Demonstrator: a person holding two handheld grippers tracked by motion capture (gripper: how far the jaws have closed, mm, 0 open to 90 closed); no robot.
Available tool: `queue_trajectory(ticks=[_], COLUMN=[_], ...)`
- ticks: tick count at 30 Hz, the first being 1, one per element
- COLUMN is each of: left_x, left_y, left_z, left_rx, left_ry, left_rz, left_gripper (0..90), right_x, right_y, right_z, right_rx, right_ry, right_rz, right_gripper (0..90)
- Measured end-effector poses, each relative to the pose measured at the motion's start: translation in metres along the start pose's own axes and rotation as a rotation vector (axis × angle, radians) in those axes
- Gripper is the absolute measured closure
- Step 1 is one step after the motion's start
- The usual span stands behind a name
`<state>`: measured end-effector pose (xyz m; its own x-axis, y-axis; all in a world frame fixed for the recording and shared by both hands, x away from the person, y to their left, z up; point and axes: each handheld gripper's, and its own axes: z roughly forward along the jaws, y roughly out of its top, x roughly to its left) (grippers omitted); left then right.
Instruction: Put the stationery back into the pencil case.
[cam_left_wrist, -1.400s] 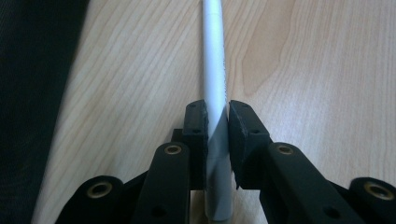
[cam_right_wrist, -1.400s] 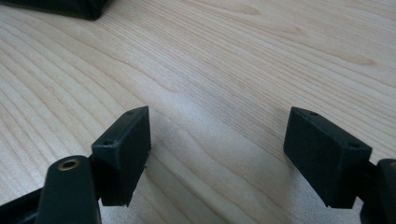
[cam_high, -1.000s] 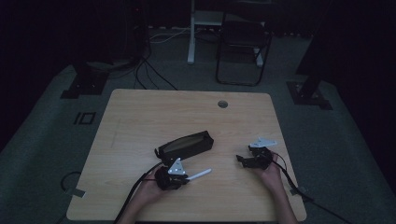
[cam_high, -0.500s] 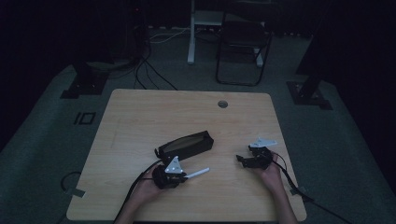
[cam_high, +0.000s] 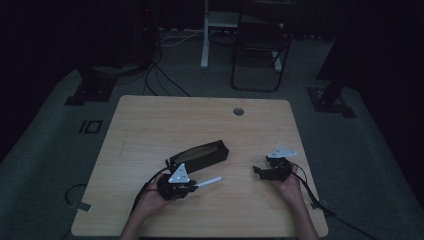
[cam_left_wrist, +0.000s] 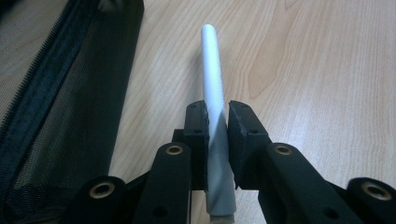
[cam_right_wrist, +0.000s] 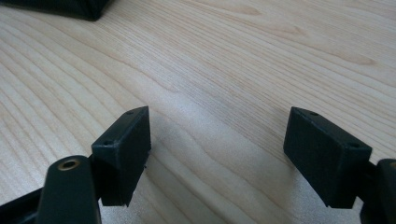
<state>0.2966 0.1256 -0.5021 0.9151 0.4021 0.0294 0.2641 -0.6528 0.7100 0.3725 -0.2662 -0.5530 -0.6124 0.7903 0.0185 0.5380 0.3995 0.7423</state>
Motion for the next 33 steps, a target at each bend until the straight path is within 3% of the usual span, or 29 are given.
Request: queue_trajectory(ticks=[33], left_x=[0.009], left_y=[0.006], left_z=[-0.036], left_rx=[-0.103], left_ry=[0.049], left_rz=[-0.015], left_gripper=[79.0], right_x=[0.0], right_y=[0.0], right_z=[0.0], right_rx=[0.0], right_ry=[-0.001], right_rz=[-0.001], right_gripper=[22.9])
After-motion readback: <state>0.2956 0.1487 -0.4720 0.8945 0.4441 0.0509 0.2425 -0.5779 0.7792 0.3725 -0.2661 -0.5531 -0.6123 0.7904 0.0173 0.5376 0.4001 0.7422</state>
